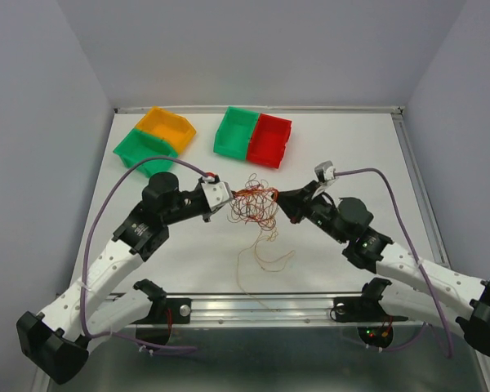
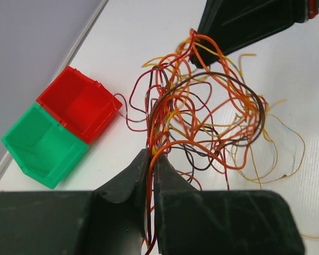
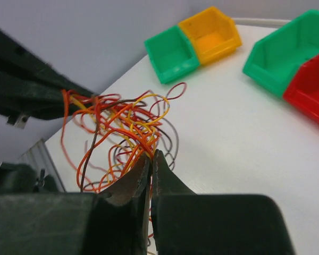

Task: Untangle the cables

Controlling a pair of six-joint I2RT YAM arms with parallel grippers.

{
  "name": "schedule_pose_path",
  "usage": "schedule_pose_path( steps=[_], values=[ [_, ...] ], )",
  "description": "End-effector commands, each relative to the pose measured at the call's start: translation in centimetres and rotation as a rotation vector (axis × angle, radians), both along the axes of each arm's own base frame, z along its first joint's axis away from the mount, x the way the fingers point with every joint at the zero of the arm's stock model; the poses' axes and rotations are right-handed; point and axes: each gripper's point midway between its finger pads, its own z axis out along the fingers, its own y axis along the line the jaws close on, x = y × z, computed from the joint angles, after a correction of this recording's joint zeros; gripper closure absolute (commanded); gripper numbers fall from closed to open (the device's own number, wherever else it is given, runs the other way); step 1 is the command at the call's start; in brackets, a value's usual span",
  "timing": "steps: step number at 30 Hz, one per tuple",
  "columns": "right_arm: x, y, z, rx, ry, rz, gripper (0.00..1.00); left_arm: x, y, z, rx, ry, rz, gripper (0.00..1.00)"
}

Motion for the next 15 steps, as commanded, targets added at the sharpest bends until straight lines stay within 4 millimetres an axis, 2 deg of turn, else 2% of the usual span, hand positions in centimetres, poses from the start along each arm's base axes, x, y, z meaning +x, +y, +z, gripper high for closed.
schedule_pose_path(
  steps=[1,2,3,5,9,10,11,12,13,15],
  values=[
    [4.2,-5.8,-2.0,0.000,0.100,-0.411,0.99,-0.4,-0.1,2.8,-0.091,-0.071,0.005,0.85],
    [5.2,-8.2,-3.4,-0.034,0.135,-0.556,1.00,-0.5,0.0,3.1,-0.099,-0.072,0.010,0.88],
    [5.5,-9.1,-4.0,-0.049,0.147,-0.609,1.00,-0.3,0.2,3.3,-0.102,-0.080,0.022,1.00],
    [5.6,-11.3,-5.4,-0.052,0.177,-0.720,1.00,0.1,0.6,3.8,-0.120,-0.084,0.064,1.00],
    [5.2,-15.6,-6.4,-0.028,0.203,-0.904,0.99,1.5,1.8,4.2,-0.143,-0.113,0.177,1.00],
    [4.8,-17.7,-6.4,-0.015,0.206,-0.984,1.00,2.5,2.7,4.6,-0.168,-0.124,0.259,1.00],
    [4.8,-18.2,-6.3,-0.014,0.201,-1.015,1.00,3.4,3.7,4.7,-0.164,-0.131,0.335,1.00],
    [4.3,-19.6,-6.3,-0.008,0.203,-1.056,1.00,4.5,4.9,4.7,-0.179,-0.122,0.429,1.00],
    [4.1,-20.5,-6.1,-0.005,0.200,-1.089,0.99,6.6,8.1,5.3,-0.190,-0.156,0.640,1.00],
    [3.1,-23.0,-5.7,-0.002,0.194,-1.186,0.99,8.5,12.2,5.6,-0.211,-0.190,0.871,1.00]
  ],
)
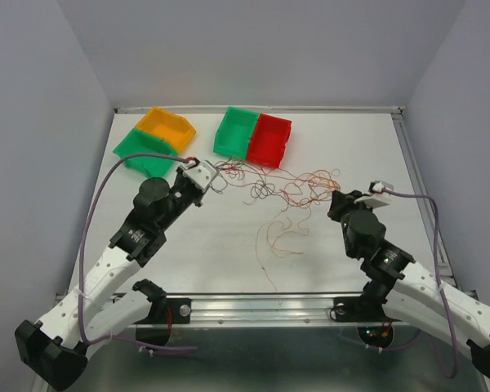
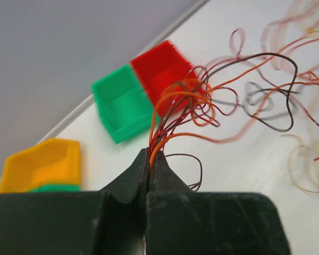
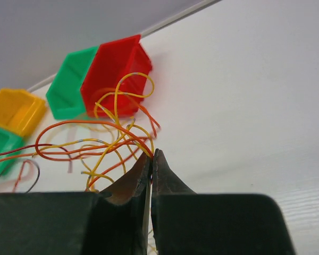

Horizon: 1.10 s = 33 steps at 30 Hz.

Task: Untangle the cables

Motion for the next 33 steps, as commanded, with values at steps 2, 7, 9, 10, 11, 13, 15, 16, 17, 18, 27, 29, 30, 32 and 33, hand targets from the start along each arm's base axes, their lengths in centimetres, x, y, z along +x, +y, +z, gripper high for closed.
schedule_pose_path(
  steps=[2,7,9,10,11,13,15,16,17,18,27,29,30,32,33],
  values=[
    [-1.7,-7.6,0.2,-0.028,-0.007,-0.349,0.99,4.6,9.7,4.1,-0.142,-0.139,0.553,1.00],
    [-3.6,-10.9,1.3,0.023,-0.038,-0.482,0.99,4.0,15.5,7.6,-0.224,-0.236,0.741,1.00],
    [-3.8,-11.0,1.5,0.044,-0.048,-0.469,0.99,3.5,15.5,7.9,-0.223,-0.259,0.699,1.00],
    [-3.9,-10.9,1.7,0.053,-0.052,-0.457,0.99,3.3,14.0,7.6,-0.205,-0.251,0.605,1.00],
    [-3.8,-10.5,1.8,0.057,-0.050,-0.431,1.00,2.9,13.0,7.6,-0.197,-0.246,0.542,1.00],
    [-3.4,-9.7,1.9,0.027,-0.032,-0.390,1.00,2.0,9.1,6.6,-0.149,-0.213,0.316,1.00],
    [-2.5,-7.6,1.8,-0.025,0.009,-0.300,0.99,1.7,7.5,5.8,-0.126,-0.174,0.224,1.00],
    [-2.1,-7.1,1.7,-0.046,0.026,-0.286,1.00,1.9,7.1,5.5,-0.118,-0.154,0.208,1.00],
    [-1.7,-6.1,1.3,-0.076,0.052,-0.247,1.00,2.1,7.2,5.4,-0.114,-0.145,0.216,1.00],
    [-0.9,-5.3,1.1,-0.130,0.083,-0.237,0.94,2.3,7.4,5.7,-0.104,-0.147,0.229,1.00],
    [1.1,0.7,0.8,-0.210,0.149,0.023,0.13,0.7,6.2,5.8,-0.093,-0.159,0.128,1.00],
    [1.1,2.6,1.4,-0.216,0.105,0.143,0.13,0.1,5.7,6.0,-0.087,-0.167,0.091,1.00],
    [1.0,3.8,1.8,-0.219,0.081,0.213,0.13,-0.2,5.3,5.8,-0.077,-0.167,0.062,1.00],
    [-0.3,9.0,3.3,-0.195,-0.054,0.516,0.14,-1.3,4.1,5.6,-0.066,-0.155,-0.035,0.99],
    [-0.9,10.4,3.8,-0.249,-0.129,0.622,0.14,-1.6,3.7,5.6,-0.059,-0.151,-0.059,0.99]
  ],
)
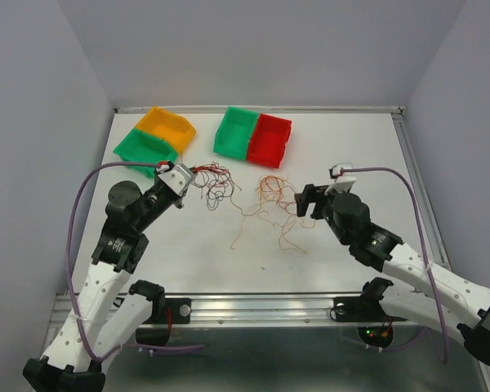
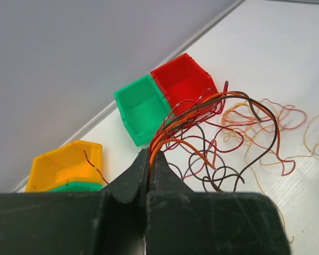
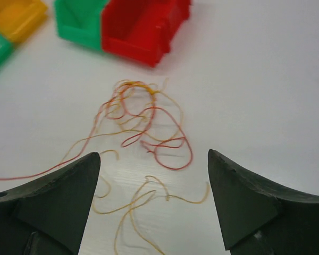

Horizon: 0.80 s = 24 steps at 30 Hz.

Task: Untangle the cables

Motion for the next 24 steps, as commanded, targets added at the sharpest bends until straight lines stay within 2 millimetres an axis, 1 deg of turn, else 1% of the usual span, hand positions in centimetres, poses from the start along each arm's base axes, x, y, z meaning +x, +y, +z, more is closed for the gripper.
schedule_pose_path(
  steps=[1,2,3,4,5,6,7,8,9,10,11,12,13,14,15,17,18,19,21,22,23,24],
  values=[
    [-2.0,8.7,6.0,0.068,-0.279,0.550,0.14,-2.6,-2.2,3.0,0.013,-0.075,-0.182,0.99],
    [-2.6,9.9,6.5,0.076,-0.319,0.627,0.14,-2.6,-2.2,3.0,0.014,-0.068,-0.184,0.99],
    [-3.5,12.1,6.7,0.063,-0.351,0.765,0.14,-2.6,-2.2,3.3,0.013,-0.070,-0.183,0.99],
    [-3.8,13.1,6.9,0.056,-0.361,0.824,0.14,-2.7,-2.1,3.7,0.013,-0.075,-0.181,0.99],
    [-4.6,14.4,6.9,0.056,-0.366,0.914,0.14,-2.8,-2.1,4.0,0.012,-0.080,-0.183,0.99],
    [-4.2,15.5,7.2,0.048,-0.371,0.951,0.13,-2.9,-2.1,4.5,0.010,-0.093,-0.181,0.98],
    [-4.2,16.3,7.1,0.046,-0.371,0.984,0.13,-3.0,-2.1,4.2,0.011,-0.076,-0.186,0.98],
    [-4.3,16.9,7.7,0.056,-0.395,1.016,0.13,-3.1,-2.1,4.3,0.011,-0.077,-0.189,0.97],
    [-4.7,18.0,7.0,0.063,-0.382,1.079,0.12,-3.1,-2.2,4.5,0.009,-0.079,-0.190,0.97],
    [-4.8,18.5,7.7,0.049,-0.418,1.110,0.12,-3.2,-2.1,5.0,0.003,-0.084,-0.190,0.97],
    [-5.1,19.0,7.7,0.054,-0.424,1.141,0.12,-3.1,-2.1,5.2,0.003,-0.082,-0.183,0.97],
    [-5.4,19.9,7.7,0.063,-0.432,1.185,0.12,-3.1,-2.0,5.9,-0.002,-0.092,-0.177,0.97],
    [-5.7,20.2,7.6,0.064,-0.433,1.197,0.12,-3.0,-2.0,6.2,-0.003,-0.094,-0.177,0.97],
    [-5.6,20.6,8.0,0.066,-0.459,1.200,0.12,-2.9,-2.1,6.3,-0.004,-0.086,-0.177,0.97],
    [-5.7,21.0,7.9,0.069,-0.463,1.204,0.12,-3.0,-2.1,7.1,-0.008,-0.094,-0.181,0.97],
    [-5.3,21.9,7.2,0.068,-0.448,1.207,0.12,-3.1,-2.6,7.4,-0.011,-0.082,-0.209,0.95],
    [-5.3,22.3,7.5,0.073,-0.464,1.209,0.12,-3.1,-2.8,7.5,-0.015,-0.072,-0.223,0.95],
    [-5.0,22.5,7.2,0.075,-0.462,1.203,0.12,-3.4,-3.0,8.1,-0.020,-0.075,-0.237,0.95],
    [-4.2,22.9,7.1,0.086,-0.481,1.168,0.12,-3.4,-3.5,7.8,-0.023,-0.044,-0.264,0.94],
    [-3.9,23.0,7.1,0.089,-0.487,1.154,0.20,-3.5,-3.6,8.0,-0.023,-0.038,-0.271,0.94],
    [-3.1,22.9,7.0,0.088,-0.486,1.106,0.32,-3.4,-3.6,7.9,-0.022,-0.034,-0.268,0.94],
    [-2.5,22.7,7.0,0.085,-0.485,1.078,0.61,-3.3,-3.5,7.8,-0.018,-0.031,-0.265,0.94]
  ],
)
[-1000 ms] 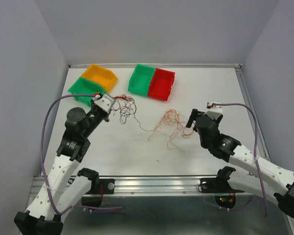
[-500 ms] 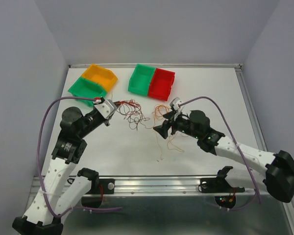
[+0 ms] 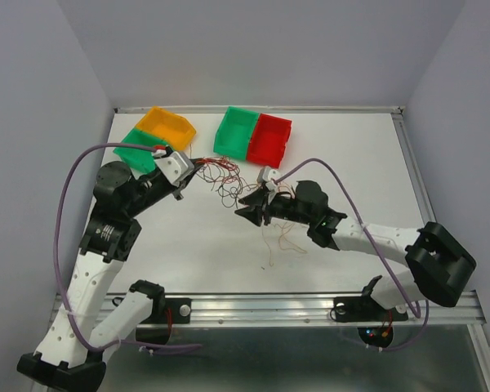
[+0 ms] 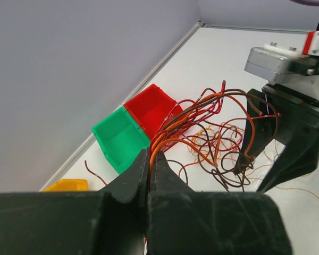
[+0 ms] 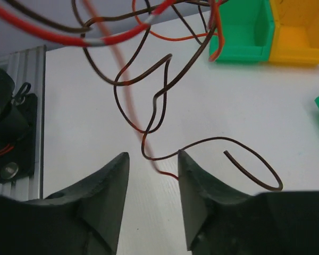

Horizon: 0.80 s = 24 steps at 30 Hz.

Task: Untangle the cables

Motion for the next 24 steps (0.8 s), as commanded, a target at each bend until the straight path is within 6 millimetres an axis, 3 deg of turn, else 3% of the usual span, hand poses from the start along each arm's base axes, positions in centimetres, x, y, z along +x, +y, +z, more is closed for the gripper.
schedule_pose_path(
  steps=[1,3,4,8,10,12,13,14,15,17,18,20,21,24],
  values=[
    [2.1,0.5,4.9,0.131,-0.111,-0.088,0.71,-0.9,-0.3,2.0,-0.017,-0.022,-0.034,0.93],
    [2.6,-0.4,5.2,0.142,-0.116,-0.148,0.85,-0.7,0.2,1.9,-0.003,-0.025,0.000,0.93],
    [2.6,-1.0,4.4,0.146,-0.079,-0.177,0.96,-0.2,1.2,1.8,0.004,-0.031,0.067,0.92],
    [3.1,-4.5,4.1,0.180,-0.045,-0.339,0.99,1.5,5.4,3.1,0.002,-0.091,0.331,0.91],
    [2.6,-6.1,5.7,0.232,-0.055,-0.382,1.00,1.6,6.8,4.2,0.001,-0.129,0.403,0.89],
    [2.0,-6.4,7.9,0.264,-0.072,-0.367,0.99,1.5,7.4,4.7,0.018,-0.152,0.427,0.75],
    [1.7,-6.5,11.5,0.318,-0.109,-0.351,0.99,1.2,6.8,4.6,0.032,-0.147,0.387,0.70],
    [1.6,-6.5,13.6,0.336,-0.128,-0.346,1.00,1.2,6.2,4.3,0.042,-0.134,0.357,0.67],
    [1.4,-6.1,14.2,0.314,-0.113,-0.327,0.99,1.2,5.6,3.8,0.045,-0.116,0.324,0.66],
    [1.3,-5.9,18.3,0.352,-0.135,-0.307,0.99,1.6,4.3,2.2,0.058,-0.066,0.260,0.61],
    [0.6,-5.8,22.3,0.395,-0.171,-0.272,0.99,1.7,4.0,1.6,0.057,-0.047,0.249,0.60],
    [0.1,-5.9,26.4,0.440,-0.194,-0.252,1.00,2.5,3.5,-0.3,0.072,-0.012,0.231,0.49],
    [-0.3,-6.2,30.7,0.500,-0.230,-0.241,1.00,2.6,3.3,-0.9,0.080,-0.006,0.222,0.46],
    [-0.1,-6.3,34.9,0.528,-0.244,-0.255,0.99,2.8,2.6,-3.4,0.116,0.022,0.179,0.38]
  ],
)
